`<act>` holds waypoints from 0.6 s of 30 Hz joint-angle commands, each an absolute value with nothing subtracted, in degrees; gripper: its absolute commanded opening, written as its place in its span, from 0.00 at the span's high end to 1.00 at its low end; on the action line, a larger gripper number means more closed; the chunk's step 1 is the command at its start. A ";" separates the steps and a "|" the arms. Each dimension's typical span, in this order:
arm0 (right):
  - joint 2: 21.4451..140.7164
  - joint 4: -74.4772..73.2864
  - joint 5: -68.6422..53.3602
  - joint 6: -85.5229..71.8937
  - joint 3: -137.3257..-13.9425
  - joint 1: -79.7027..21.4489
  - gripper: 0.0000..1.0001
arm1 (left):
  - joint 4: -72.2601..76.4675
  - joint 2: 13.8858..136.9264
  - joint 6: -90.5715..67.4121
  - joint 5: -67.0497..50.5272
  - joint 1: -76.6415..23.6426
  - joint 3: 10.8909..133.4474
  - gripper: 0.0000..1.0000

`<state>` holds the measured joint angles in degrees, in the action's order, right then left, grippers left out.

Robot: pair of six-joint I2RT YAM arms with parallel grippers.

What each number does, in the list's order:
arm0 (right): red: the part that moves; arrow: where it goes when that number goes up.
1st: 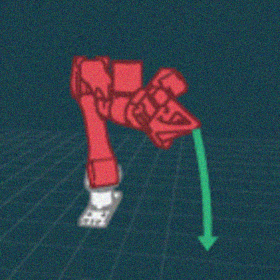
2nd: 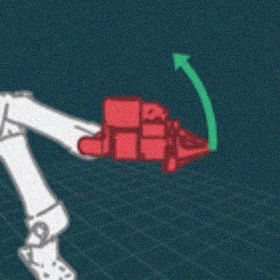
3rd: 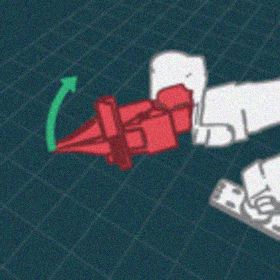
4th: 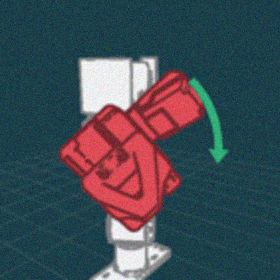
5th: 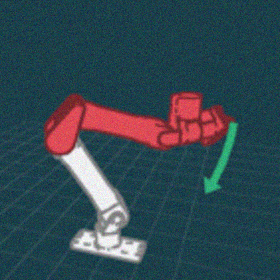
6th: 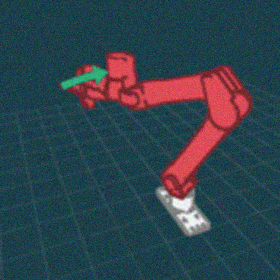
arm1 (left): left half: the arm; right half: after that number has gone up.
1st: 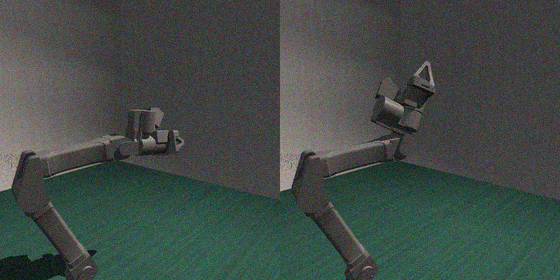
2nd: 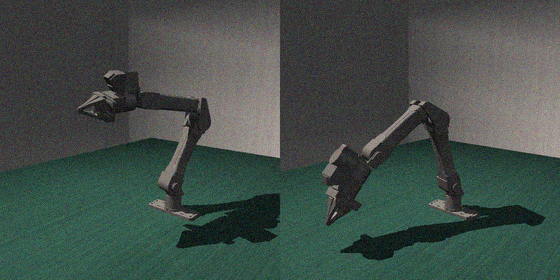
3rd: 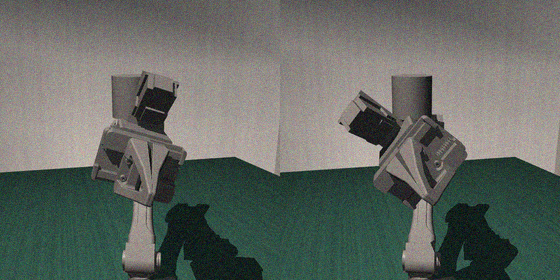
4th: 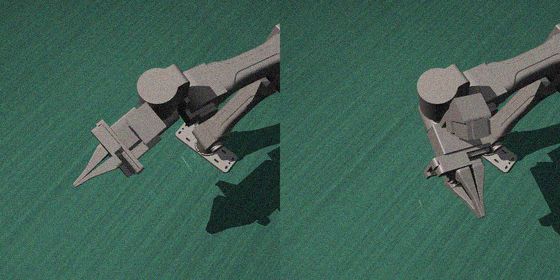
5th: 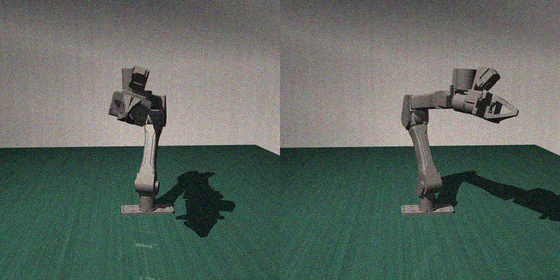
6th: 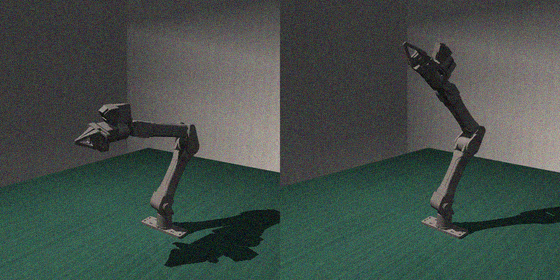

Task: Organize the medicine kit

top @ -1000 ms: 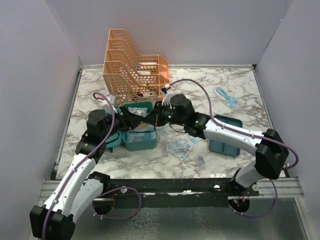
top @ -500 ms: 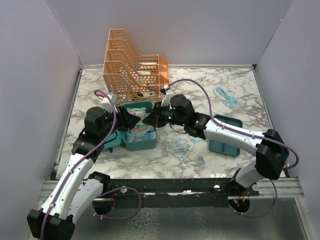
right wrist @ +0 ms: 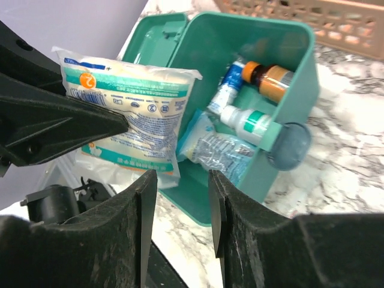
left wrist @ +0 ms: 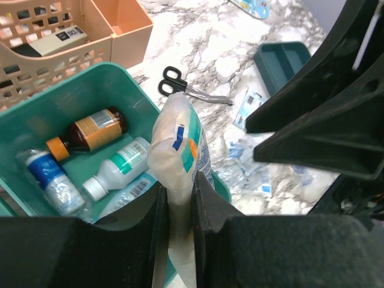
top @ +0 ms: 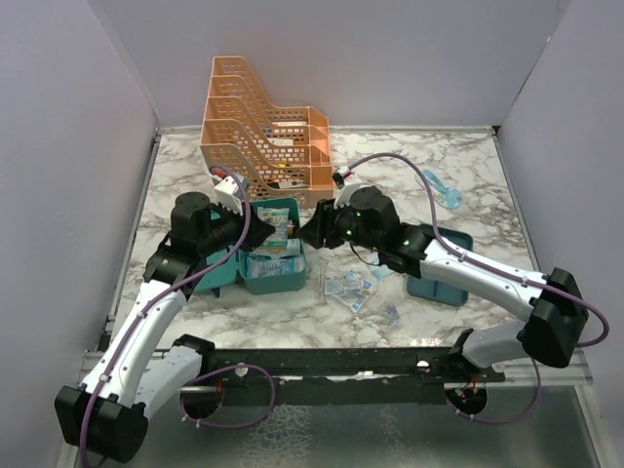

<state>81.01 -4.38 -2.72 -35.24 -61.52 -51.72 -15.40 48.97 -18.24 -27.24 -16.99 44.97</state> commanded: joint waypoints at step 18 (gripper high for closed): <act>66.75 -14.24 7.56 -34.74 -50.35 -44.56 0.60 | -40.74 74.36 39.53 -40.98 -17.19 60.84 0.83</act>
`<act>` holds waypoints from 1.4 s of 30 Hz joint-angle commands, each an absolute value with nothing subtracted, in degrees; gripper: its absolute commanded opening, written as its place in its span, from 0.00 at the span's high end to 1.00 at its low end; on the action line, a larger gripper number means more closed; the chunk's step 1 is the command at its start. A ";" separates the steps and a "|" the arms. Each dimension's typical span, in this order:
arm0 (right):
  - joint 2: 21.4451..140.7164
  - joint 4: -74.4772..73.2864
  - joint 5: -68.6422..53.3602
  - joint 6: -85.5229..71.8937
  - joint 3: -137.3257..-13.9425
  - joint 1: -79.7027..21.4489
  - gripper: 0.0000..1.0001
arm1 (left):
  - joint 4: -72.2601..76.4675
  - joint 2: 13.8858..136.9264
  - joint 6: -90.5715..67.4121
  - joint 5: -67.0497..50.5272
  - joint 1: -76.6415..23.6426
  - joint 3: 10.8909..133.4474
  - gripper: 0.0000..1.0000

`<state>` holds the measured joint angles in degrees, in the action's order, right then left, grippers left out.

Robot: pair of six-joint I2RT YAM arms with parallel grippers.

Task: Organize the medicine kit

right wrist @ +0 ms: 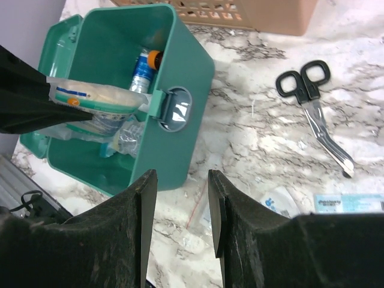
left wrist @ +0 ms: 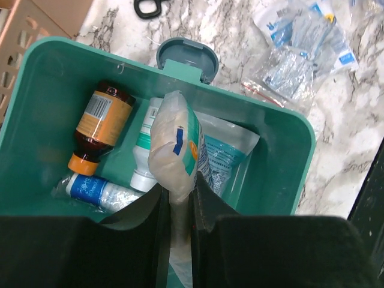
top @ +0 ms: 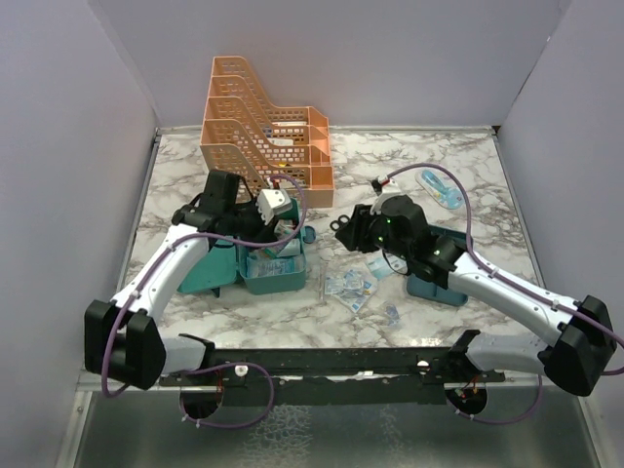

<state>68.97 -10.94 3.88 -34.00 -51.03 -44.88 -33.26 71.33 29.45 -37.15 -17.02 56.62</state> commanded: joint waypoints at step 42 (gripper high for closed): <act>72.23 -36.62 9.56 -47.72 -58.59 -44.47 0.67 | -51.50 94.70 47.41 -31.87 -23.11 72.76 0.45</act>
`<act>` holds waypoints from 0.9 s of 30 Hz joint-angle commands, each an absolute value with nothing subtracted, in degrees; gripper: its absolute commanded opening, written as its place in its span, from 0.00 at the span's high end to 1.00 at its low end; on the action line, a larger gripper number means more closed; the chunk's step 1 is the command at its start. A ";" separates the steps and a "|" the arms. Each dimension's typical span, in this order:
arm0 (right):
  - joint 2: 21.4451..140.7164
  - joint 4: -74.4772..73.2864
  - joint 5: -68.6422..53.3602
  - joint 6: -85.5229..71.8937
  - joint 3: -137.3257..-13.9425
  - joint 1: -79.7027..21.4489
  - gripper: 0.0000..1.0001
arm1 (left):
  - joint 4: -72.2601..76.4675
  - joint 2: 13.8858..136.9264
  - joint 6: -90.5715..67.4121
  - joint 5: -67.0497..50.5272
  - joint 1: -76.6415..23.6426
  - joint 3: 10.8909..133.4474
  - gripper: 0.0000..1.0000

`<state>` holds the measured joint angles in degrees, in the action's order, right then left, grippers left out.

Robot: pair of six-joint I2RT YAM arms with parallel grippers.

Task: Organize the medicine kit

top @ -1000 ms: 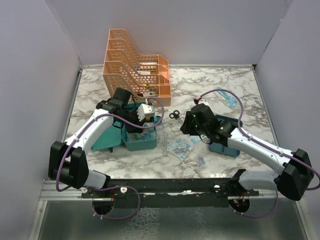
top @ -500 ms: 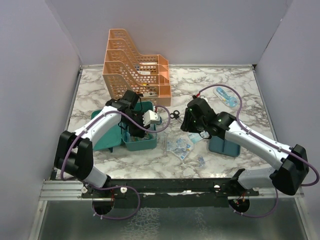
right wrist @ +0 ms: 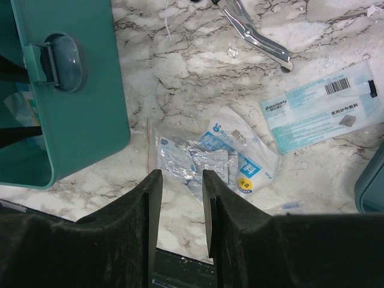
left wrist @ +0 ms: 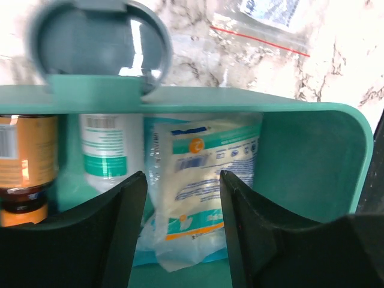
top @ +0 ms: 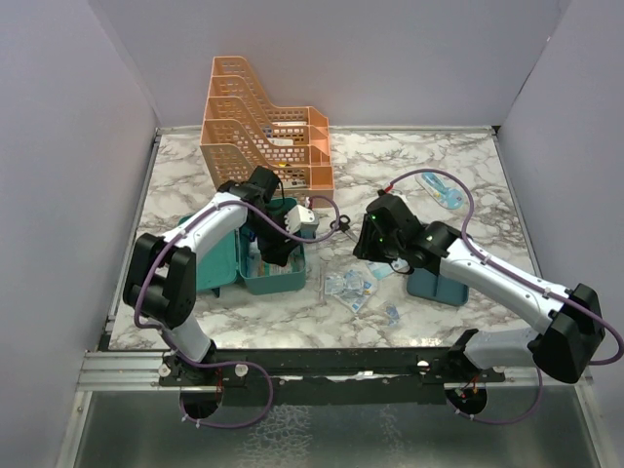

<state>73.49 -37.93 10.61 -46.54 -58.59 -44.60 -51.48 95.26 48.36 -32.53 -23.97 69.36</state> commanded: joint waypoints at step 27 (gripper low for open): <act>71.56 -29.53 8.80 -41.31 -51.15 -44.47 0.63 | -10.58 66.18 14.07 -19.69 -18.58 55.82 0.32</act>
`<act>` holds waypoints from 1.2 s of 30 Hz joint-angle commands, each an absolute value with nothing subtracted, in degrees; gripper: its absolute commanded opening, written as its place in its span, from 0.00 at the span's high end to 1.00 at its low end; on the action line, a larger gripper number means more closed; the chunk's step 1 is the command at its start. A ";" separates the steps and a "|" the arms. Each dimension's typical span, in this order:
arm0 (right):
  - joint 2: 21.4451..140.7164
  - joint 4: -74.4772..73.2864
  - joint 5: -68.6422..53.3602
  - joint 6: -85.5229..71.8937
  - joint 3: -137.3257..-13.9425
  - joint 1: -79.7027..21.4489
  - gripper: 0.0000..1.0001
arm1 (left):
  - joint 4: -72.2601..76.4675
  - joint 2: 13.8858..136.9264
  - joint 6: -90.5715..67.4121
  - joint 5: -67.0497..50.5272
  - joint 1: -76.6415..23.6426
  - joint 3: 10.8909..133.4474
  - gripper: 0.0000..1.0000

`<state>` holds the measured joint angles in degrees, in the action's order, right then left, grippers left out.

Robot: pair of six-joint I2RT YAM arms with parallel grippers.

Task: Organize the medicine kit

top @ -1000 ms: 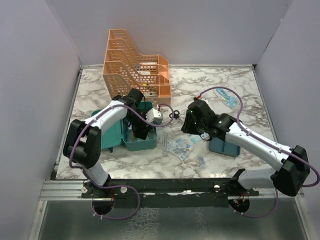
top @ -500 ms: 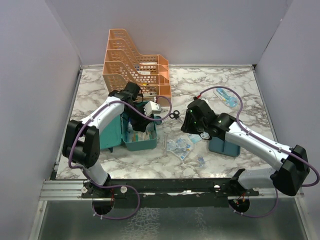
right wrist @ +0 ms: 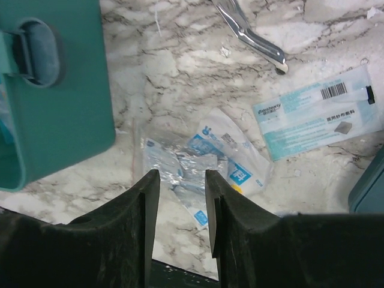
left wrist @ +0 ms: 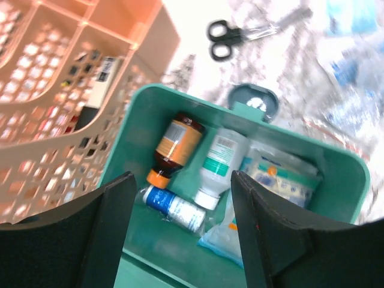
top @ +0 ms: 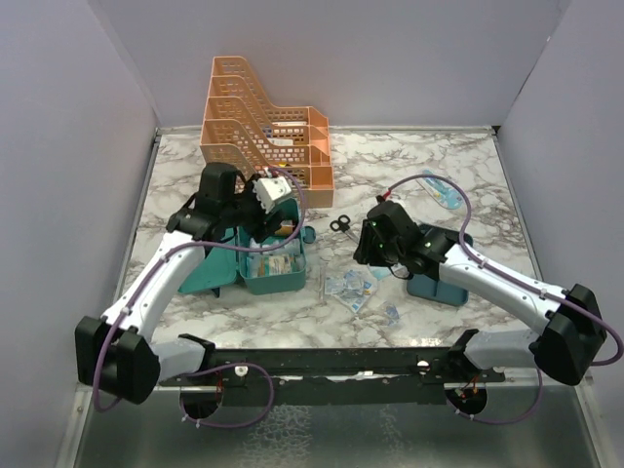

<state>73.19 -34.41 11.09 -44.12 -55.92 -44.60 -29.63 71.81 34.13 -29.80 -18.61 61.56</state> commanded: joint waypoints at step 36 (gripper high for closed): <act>81.27 -21.60 6.73 -42.44 -42.36 -44.54 0.55 | -17.61 58.70 -27.92 -21.76 -18.62 50.22 0.36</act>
